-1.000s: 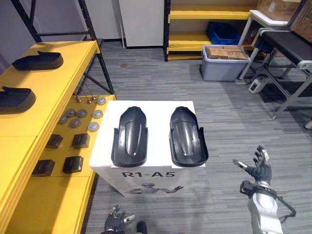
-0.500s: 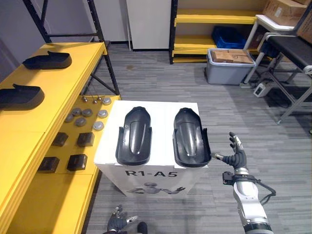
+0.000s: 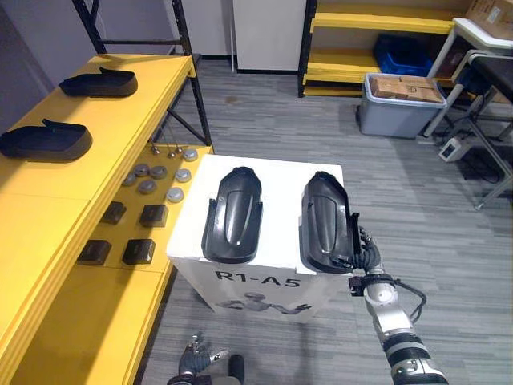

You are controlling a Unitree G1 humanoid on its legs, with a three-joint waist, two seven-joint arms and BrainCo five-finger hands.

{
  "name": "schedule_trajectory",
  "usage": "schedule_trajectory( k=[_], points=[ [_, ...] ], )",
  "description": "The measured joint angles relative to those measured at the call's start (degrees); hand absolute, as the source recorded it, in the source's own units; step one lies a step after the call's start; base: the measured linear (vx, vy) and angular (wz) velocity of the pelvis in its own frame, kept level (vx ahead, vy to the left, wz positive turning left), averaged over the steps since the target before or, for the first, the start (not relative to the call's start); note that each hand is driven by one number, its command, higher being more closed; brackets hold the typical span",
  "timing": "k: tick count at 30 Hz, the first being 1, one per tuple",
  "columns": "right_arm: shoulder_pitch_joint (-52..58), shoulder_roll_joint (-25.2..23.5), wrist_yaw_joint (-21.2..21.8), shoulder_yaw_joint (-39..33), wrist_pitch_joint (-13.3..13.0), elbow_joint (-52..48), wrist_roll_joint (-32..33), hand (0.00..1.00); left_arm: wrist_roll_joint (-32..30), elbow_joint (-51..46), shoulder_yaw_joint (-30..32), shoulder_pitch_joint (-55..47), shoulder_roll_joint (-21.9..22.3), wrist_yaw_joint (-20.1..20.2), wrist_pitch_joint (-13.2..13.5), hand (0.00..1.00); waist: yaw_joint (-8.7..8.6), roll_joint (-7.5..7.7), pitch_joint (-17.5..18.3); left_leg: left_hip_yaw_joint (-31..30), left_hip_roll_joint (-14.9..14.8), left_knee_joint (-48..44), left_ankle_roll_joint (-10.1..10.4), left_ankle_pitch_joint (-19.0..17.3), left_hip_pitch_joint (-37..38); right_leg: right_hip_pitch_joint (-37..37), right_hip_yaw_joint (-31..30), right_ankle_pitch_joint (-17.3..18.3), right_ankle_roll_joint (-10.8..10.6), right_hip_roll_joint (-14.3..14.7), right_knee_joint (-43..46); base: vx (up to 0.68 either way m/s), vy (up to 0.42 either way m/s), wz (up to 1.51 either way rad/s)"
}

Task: Walk over and take plastic housings, then place them on the shelf

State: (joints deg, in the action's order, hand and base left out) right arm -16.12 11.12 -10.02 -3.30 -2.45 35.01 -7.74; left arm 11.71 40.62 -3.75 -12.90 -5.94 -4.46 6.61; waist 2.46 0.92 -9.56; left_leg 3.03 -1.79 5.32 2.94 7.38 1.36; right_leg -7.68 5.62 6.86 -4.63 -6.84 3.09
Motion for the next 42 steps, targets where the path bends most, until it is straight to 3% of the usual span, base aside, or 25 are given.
schedule_trajectory(
  k=[5,13,20,26,32,37,42],
  points=[
    [-1.7,0.45,-0.05,-1.08,-0.17,3.07,6.96,1.0,0.3,0.04,-0.02,0.35,-0.48,0.04,-0.03,0.0,0.08,0.66,-0.4,0.0,-0.02,0.01,0.08,-0.06,0.13,-0.32,0.09,0.04,0.02,0.02,-0.24,0.0,0.0,0.0],
    [-1.04,1.02,0.37,-1.06,-0.36,2.21,8.34,1.0,0.43,-0.16,-0.03,1.14,-1.03,0.09,-0.13,0.0,0.08,1.31,-0.78,0.37,-0.1,0.0,0.25,-0.28,0.28,-0.47,-0.22,0.05,0.03,0.04,-0.57,0.0,0.0,0.0],
    [5.83,-0.23,0.17,-2.07,0.3,-12.44,2.49,1.0,0.45,-11.91,2.2,-0.72,0.07,-0.06,-0.44,0.0,0.15,1.32,-0.79,0.35,-0.14,-0.03,0.27,-0.42,0.2,-0.4,-0.33,0.03,0.01,0.07,-0.59,0.0,0.0,0.0],
    [10.03,-1.58,-3.59,-9.59,0.3,-26.63,-3.35,1.0,0.66,-28.42,7.21,-4.12,3.01,-0.39,0.02,0.0,-0.4,1.2,-0.71,0.36,-0.29,-0.08,0.25,-0.38,0.02,0.33,-0.36,-0.03,0.03,0.16,0.36,0.0,0.0,0.0],
    [11.77,-4.72,-6.52,-11.2,0.27,-35.93,-5.07,1.0,3.07,-42.78,7.87,-5.86,5.5,-1.46,1.57,0.0,-1.04,0.97,-0.58,0.27,-0.26,-0.25,0.08,-0.24,-0.06,0.62,-0.33,-0.05,0.03,0.14,0.91,-0.01,0.0,0.0],
    [11.74,-6.58,-8.52,-9.05,0.2,-41.11,-8.63,1.0,5.07,-51.9,5.15,-5.56,6.15,-1.66,3.12,0.0,-1.25,-0.02,0.01,0.17,-0.17,-0.27,-0.1,-0.1,0.03,0.82,-0.32,-0.06,0.02,0.01,1.64,-0.02,0.0,0.01],
    [11.39,-7.37,-9.34,-2.77,0.12,-42.94,-13.9,1.0,5.08,-54.15,-3.6,-1.69,5.54,-1.96,3.85,0.0,-1.47,-1.2,0.73,0.21,-0.13,-0.26,-0.29,0.24,0.13,0.74,-0.34,-0.08,-0.01,-0.03,1.67,-0.04,-0.005,0.0]
  ],
)
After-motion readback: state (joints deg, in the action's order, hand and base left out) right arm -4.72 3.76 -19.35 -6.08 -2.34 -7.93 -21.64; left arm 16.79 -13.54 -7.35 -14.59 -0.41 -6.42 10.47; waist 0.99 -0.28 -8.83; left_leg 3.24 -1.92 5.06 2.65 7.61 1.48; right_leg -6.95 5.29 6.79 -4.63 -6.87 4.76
